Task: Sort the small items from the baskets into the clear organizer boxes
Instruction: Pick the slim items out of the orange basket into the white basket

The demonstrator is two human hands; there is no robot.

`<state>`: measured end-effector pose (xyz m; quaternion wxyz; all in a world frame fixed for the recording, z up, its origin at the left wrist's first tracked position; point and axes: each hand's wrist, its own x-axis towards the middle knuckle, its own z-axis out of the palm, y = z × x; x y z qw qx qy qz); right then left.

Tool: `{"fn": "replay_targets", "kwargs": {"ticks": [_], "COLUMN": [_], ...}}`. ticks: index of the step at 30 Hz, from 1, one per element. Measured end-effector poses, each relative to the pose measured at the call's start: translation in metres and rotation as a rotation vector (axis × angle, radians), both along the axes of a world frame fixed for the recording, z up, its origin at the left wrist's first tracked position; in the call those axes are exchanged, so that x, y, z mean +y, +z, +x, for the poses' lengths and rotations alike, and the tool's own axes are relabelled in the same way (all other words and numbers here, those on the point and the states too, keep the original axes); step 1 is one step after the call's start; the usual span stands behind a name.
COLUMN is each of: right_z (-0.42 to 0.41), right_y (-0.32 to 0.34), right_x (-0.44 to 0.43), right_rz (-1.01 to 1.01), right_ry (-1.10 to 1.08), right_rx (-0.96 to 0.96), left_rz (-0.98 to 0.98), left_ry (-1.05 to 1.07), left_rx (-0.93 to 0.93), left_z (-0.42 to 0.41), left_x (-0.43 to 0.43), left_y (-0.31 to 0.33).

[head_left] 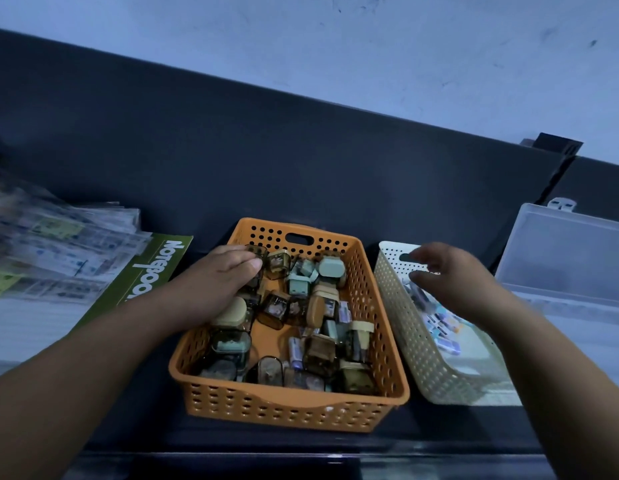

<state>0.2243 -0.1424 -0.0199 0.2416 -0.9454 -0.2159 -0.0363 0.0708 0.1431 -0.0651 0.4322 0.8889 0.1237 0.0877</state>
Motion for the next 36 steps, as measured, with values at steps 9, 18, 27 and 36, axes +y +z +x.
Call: {"fn": "replay_targets", "kwargs": {"ticks": [9,18,27,36], "right_z": [-0.084,-0.064,-0.068,-0.07], "right_y": [0.011,-0.011,-0.006,-0.016], "right_x": [0.076,0.104,0.091,0.105], "right_rz": [-0.488,-0.154,-0.383,-0.405], "right_ry": [0.705,0.586,0.676,0.656], "right_rx": [0.233,0.046,0.275,0.215], "left_rz": [0.016,-0.021,-0.018,0.001], "left_ry": [-0.007,-0.003,-0.008,0.001], "left_rx": [0.004,0.023,0.018,0.022], "left_z": [-0.003,-0.005,-0.003,-0.003], "left_x": [-0.002,0.0,0.0,0.0], "left_y": [0.003,0.003,0.003,0.002]}}
